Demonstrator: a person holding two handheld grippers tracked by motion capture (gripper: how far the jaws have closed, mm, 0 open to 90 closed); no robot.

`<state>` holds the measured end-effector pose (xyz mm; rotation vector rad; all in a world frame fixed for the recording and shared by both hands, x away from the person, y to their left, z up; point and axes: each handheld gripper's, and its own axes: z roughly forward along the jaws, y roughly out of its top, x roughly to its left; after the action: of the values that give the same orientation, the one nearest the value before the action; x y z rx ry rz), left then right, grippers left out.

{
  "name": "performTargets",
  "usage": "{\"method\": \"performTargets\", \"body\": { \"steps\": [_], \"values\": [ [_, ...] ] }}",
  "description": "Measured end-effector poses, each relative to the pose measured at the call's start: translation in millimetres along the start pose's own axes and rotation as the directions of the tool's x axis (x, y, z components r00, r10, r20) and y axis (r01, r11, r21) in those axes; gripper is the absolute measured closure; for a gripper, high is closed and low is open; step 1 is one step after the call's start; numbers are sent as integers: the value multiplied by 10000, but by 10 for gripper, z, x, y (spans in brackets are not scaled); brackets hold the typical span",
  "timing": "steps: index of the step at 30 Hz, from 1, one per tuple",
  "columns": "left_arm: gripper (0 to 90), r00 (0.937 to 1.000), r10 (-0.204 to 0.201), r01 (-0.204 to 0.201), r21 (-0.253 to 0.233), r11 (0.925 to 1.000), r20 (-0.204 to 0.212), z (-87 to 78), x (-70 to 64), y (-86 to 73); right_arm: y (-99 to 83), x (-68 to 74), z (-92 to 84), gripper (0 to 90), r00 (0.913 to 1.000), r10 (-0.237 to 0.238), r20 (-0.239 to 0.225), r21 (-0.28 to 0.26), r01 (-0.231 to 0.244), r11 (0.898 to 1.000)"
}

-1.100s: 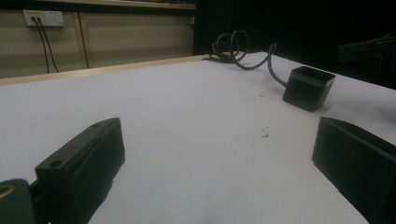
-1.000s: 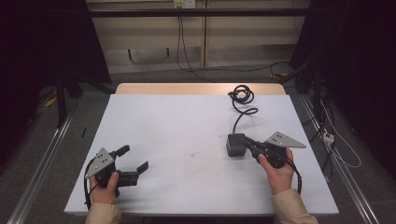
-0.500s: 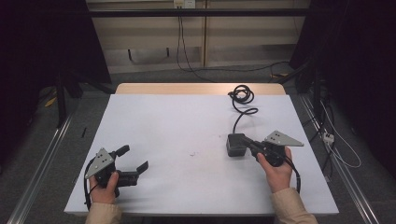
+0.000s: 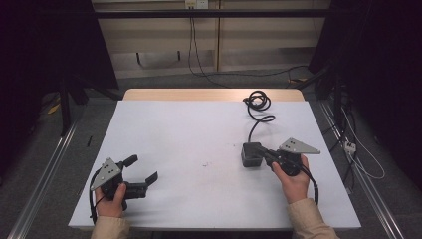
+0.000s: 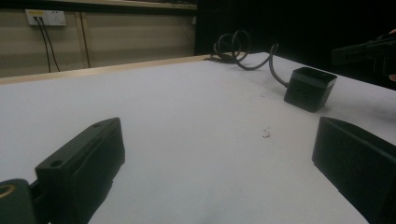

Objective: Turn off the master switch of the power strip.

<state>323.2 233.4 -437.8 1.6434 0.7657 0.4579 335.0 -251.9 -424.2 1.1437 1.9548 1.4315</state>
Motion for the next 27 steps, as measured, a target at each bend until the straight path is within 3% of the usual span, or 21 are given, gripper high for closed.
{"method": "performTargets", "body": {
  "steps": [27],
  "values": [
    [21, 10000, -17, 17, -31, 10000, -2, -4, -5, 1, -5, 12, 93, 900, 9999, -125, -71, 376, 128, 9992]
  ]
}}
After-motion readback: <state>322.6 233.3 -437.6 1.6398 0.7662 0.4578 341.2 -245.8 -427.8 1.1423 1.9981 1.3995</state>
